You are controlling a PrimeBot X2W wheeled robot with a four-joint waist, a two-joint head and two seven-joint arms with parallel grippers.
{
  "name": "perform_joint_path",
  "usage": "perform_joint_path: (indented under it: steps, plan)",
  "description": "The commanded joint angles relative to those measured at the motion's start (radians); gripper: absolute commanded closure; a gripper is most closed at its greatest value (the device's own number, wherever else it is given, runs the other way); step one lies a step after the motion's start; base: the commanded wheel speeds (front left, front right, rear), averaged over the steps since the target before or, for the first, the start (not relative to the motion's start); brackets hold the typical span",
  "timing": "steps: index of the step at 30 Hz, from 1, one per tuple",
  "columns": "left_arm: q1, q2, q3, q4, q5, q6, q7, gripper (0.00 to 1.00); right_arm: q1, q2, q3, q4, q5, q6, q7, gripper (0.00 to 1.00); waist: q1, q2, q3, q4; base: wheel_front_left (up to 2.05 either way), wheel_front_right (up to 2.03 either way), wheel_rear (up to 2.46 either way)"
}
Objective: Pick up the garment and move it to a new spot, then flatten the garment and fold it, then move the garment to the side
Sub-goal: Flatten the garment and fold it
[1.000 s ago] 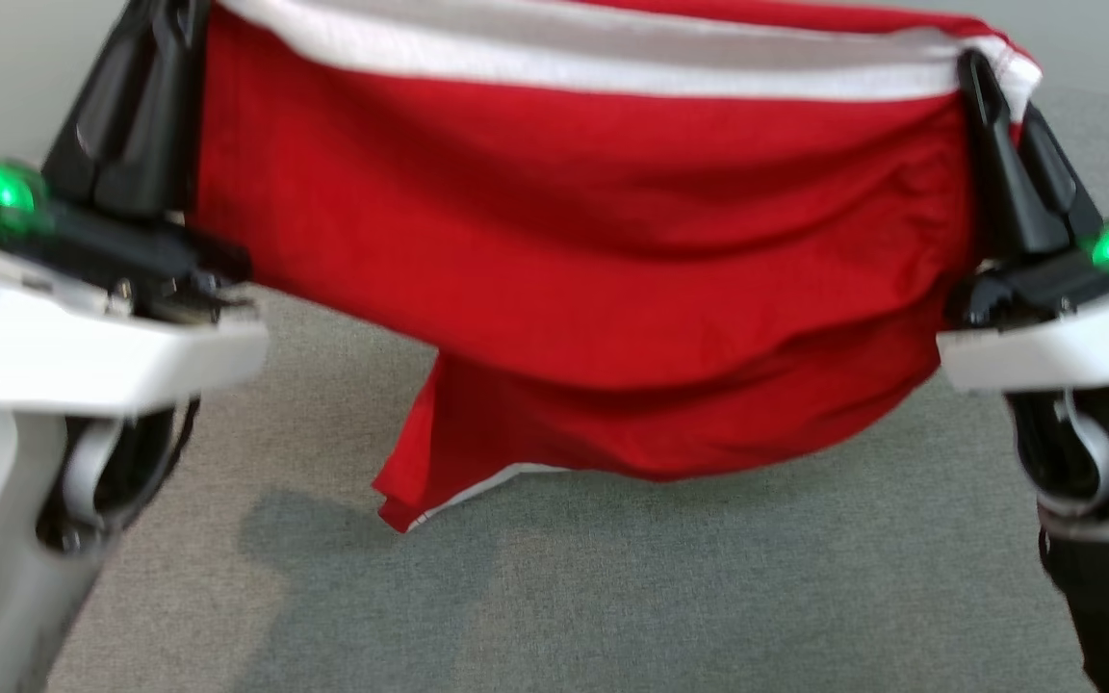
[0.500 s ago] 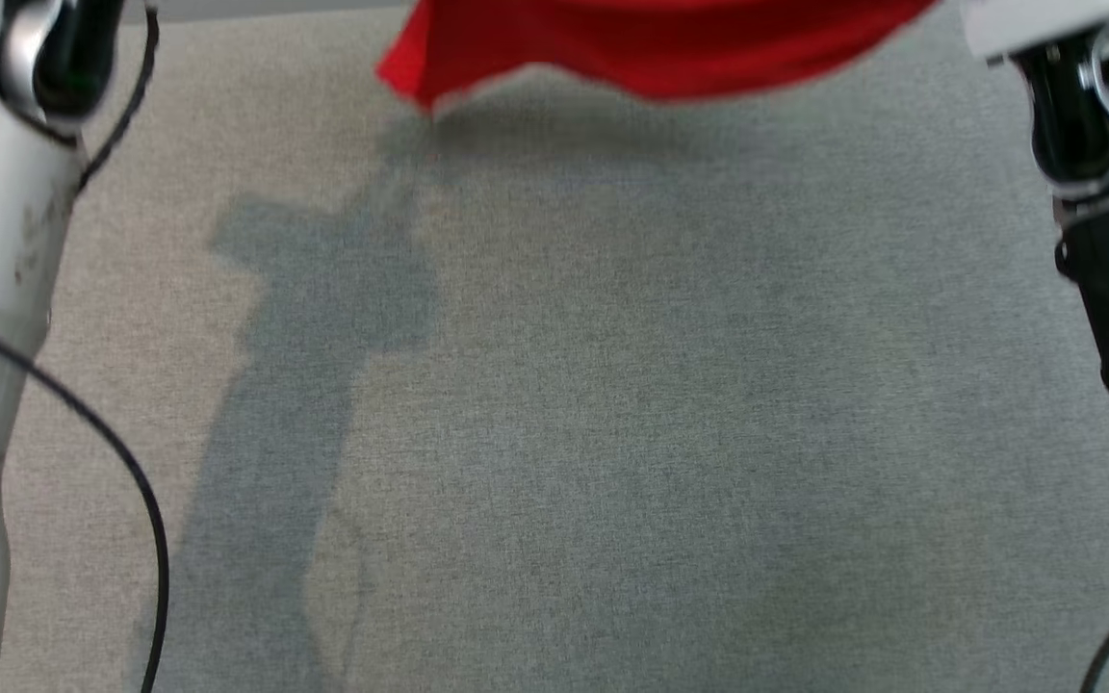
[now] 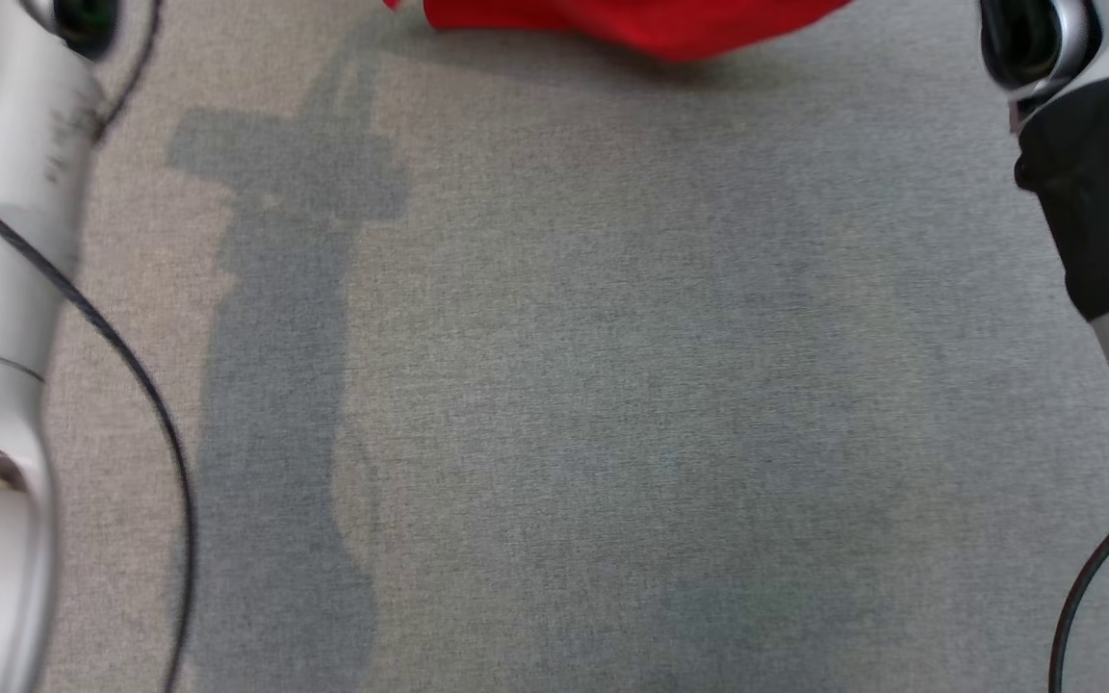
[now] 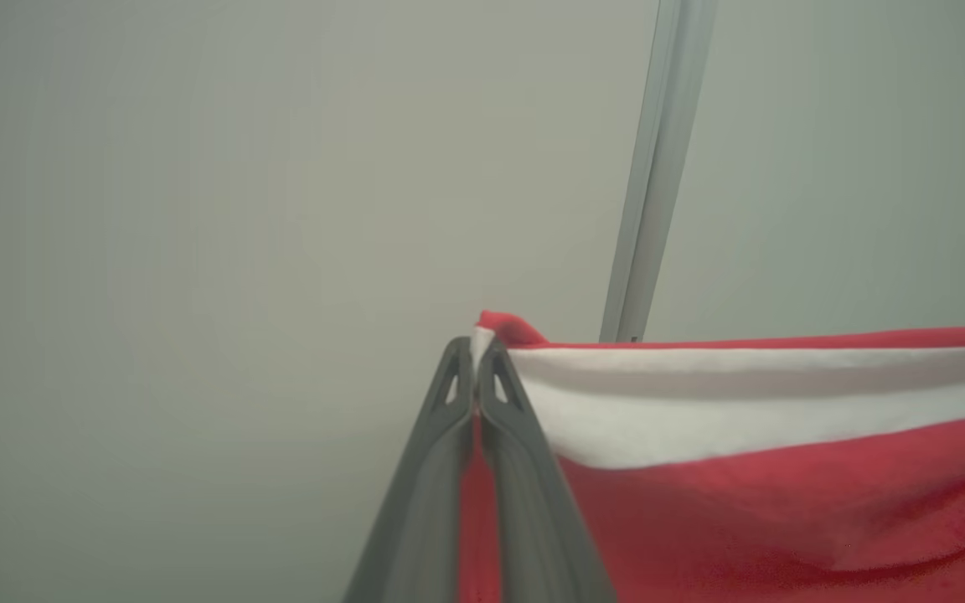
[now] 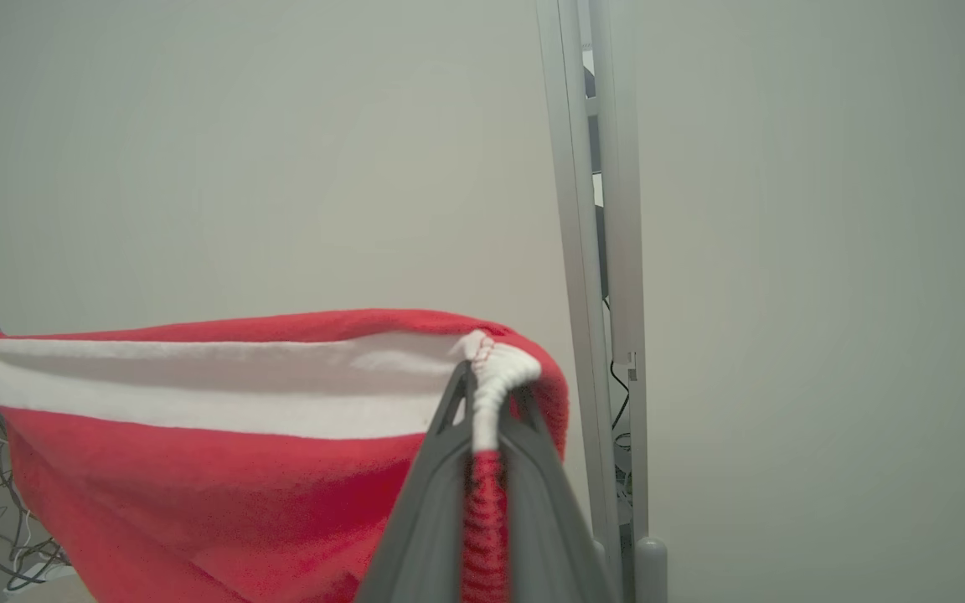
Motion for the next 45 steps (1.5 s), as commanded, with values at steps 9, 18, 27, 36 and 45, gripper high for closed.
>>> perform_joint_path:
  steps: [9, 18, 27, 36, 45]
  plan:
    - [0.319, -0.030, 0.070, -0.131, -0.056, -0.007, -0.041, 1.00, 0.288, -0.071, 0.128, -0.146, 0.056, 0.000, -0.003, 1.00, 0.0000, 0.0000, 0.028, 0.039, 0.00, 0.00, 0.00]
    - [0.844, 0.014, 0.201, -0.588, 0.048, 0.071, -0.041, 1.00, 0.678, -0.134, 0.126, -0.411, 0.123, 0.000, -0.003, 1.00, 0.0000, 0.0000, -0.042, 0.042, 0.00, 0.00, 0.00]
    - [1.296, 0.090, 0.194, -1.020, 0.081, 0.244, 0.047, 1.00, 0.960, -0.187, 0.125, -0.530, 0.173, 0.000, -0.002, 1.00, 0.0000, 0.0000, -0.149, 0.050, 0.00, 0.00, 0.00]
    - [1.537, 0.145, 0.195, -1.345, 0.093, 0.402, 0.192, 1.00, 1.190, -0.226, 0.067, -0.671, 0.148, 0.000, 0.038, 1.00, 0.0000, 0.0000, -0.219, 0.072, 0.00, 0.00, 0.00]
    - [1.603, 0.179, 0.206, -1.483, 0.108, 0.465, 0.254, 1.00, 1.364, -0.181, -0.047, -0.869, 0.065, 0.000, 0.145, 1.00, 0.0000, 0.0000, -0.216, 0.054, 0.00, 0.00, 0.00]
